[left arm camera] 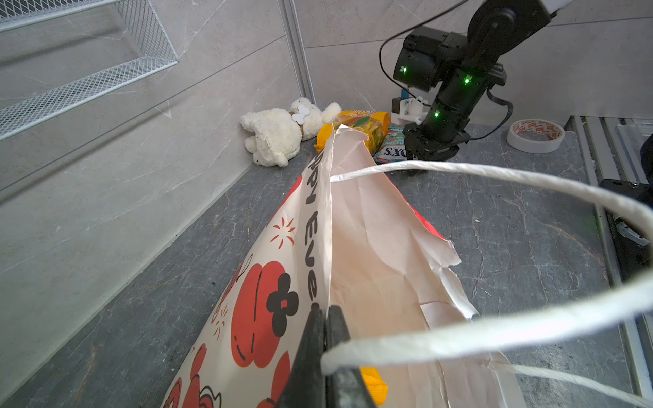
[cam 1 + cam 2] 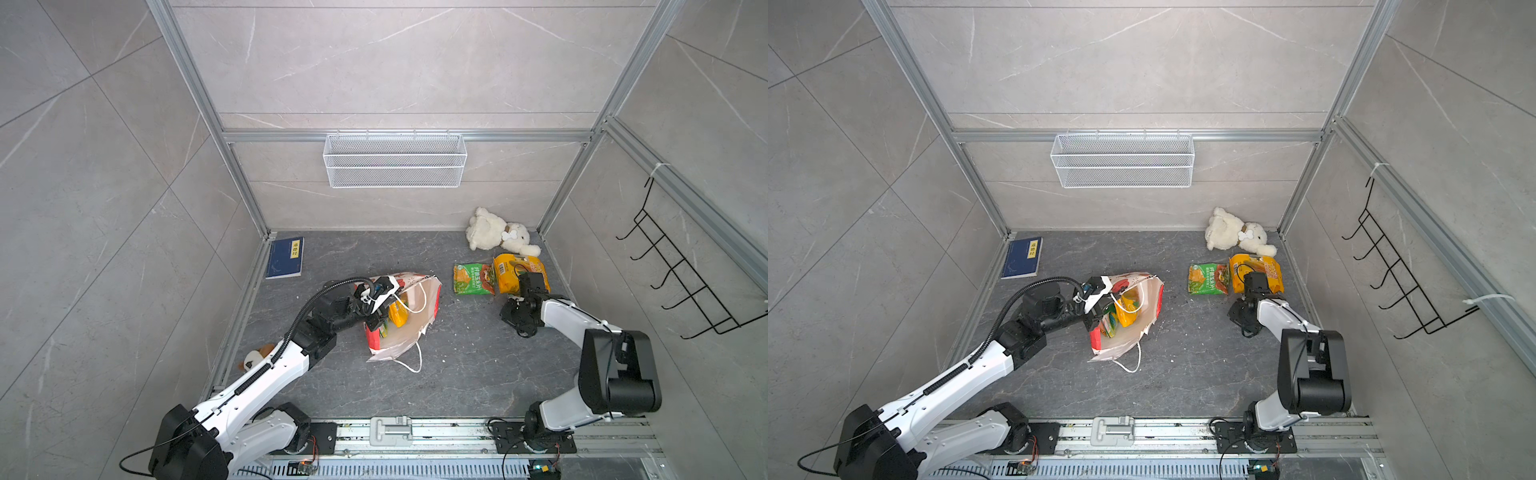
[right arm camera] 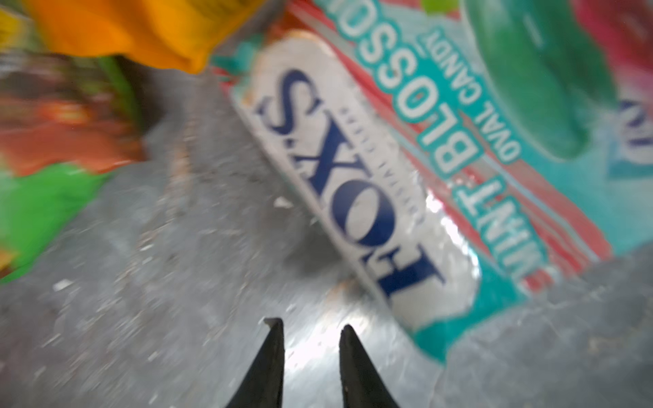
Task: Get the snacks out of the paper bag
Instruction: 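Raise the right gripper and swing it back toward the bag, then lower the right gripper into the bag beside the left gripper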
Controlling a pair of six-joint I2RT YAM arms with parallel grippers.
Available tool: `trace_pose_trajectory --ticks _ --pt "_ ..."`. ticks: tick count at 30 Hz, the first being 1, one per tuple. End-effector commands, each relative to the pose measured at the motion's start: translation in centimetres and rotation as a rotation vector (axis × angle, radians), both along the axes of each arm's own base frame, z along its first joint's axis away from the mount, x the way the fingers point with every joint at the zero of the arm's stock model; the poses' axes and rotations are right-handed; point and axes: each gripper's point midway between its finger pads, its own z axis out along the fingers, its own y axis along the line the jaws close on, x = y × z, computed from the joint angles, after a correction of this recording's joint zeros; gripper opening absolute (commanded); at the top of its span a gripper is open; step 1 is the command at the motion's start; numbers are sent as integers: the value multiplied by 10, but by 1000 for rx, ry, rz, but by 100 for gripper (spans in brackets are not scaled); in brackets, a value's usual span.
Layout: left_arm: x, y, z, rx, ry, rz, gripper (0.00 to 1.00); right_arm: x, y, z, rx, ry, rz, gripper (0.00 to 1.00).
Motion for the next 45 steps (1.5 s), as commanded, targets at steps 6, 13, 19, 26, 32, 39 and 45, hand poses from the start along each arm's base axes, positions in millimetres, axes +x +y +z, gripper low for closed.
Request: trace_pose_trajectory --ticks 6,13,19,26,32,39,45 --pt "-19 -3 39 -48 -18 -75 0 -5 142 174 139 -543 514 23" --pt "-11 1 41 -43 -26 -27 0 -60 252 205 246 -768 835 10" --pt "-7 -1 42 -43 -29 -17 0 -103 320 188 247 -833 1011 0" --pt "-3 0 46 -59 -34 7 0 -109 355 140 200 -817 1002 0" --pt "-1 1 51 -85 -44 18 0 -95 358 110 189 -751 903 0" --pt "-4 -2 45 -80 -30 -2 0 -69 364 89 143 -691 822 0" --pt "-5 -4 40 -82 -22 -17 0 -45 371 82 118 -690 761 0"
